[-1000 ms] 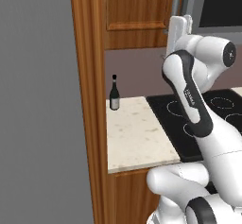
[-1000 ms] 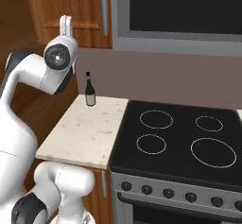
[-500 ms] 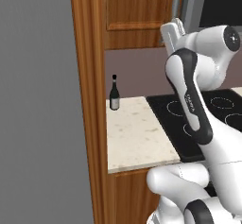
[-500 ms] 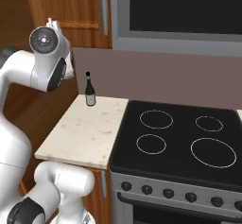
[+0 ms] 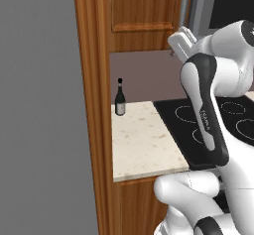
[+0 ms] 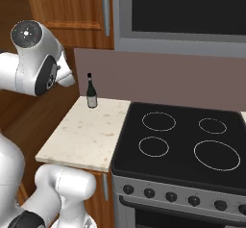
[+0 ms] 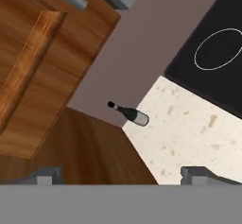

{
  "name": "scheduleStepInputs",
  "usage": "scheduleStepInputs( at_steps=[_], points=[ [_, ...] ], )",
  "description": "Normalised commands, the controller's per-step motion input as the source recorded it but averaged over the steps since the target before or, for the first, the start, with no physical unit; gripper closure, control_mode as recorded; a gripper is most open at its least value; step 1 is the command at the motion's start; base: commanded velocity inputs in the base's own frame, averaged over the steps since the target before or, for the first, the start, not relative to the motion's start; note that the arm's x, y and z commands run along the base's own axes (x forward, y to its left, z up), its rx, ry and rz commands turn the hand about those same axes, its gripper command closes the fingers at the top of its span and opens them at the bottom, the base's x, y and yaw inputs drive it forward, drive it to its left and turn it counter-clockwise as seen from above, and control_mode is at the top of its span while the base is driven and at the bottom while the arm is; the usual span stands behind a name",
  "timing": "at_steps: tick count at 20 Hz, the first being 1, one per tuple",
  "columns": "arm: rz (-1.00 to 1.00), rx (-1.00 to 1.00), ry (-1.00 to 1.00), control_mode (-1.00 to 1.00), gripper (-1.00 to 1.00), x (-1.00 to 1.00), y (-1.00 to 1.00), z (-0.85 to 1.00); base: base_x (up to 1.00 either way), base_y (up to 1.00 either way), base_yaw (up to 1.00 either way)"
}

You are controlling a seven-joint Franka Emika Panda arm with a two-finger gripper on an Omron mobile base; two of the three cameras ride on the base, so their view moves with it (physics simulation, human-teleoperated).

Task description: Close all open cabinet doors.

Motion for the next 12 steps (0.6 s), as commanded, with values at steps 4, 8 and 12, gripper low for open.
scheduleStepInputs(
  at_steps=[4,8,12],
  points=[
    [0.22,-0.17,-0.11,-1.00,-1.00,-0.28,-0.27,-0.40,0.00,0.00,0.00],
    [0.26,-0.19,-0.05,-1.00,-1.00,-0.18,-0.22,-0.31,0.00,0.00,0.00],
    [0.27,-0.21,0.00,-1.00,-1.00,-0.17,-0.19,-0.23,0.00,0.00,0.00]
  ],
)
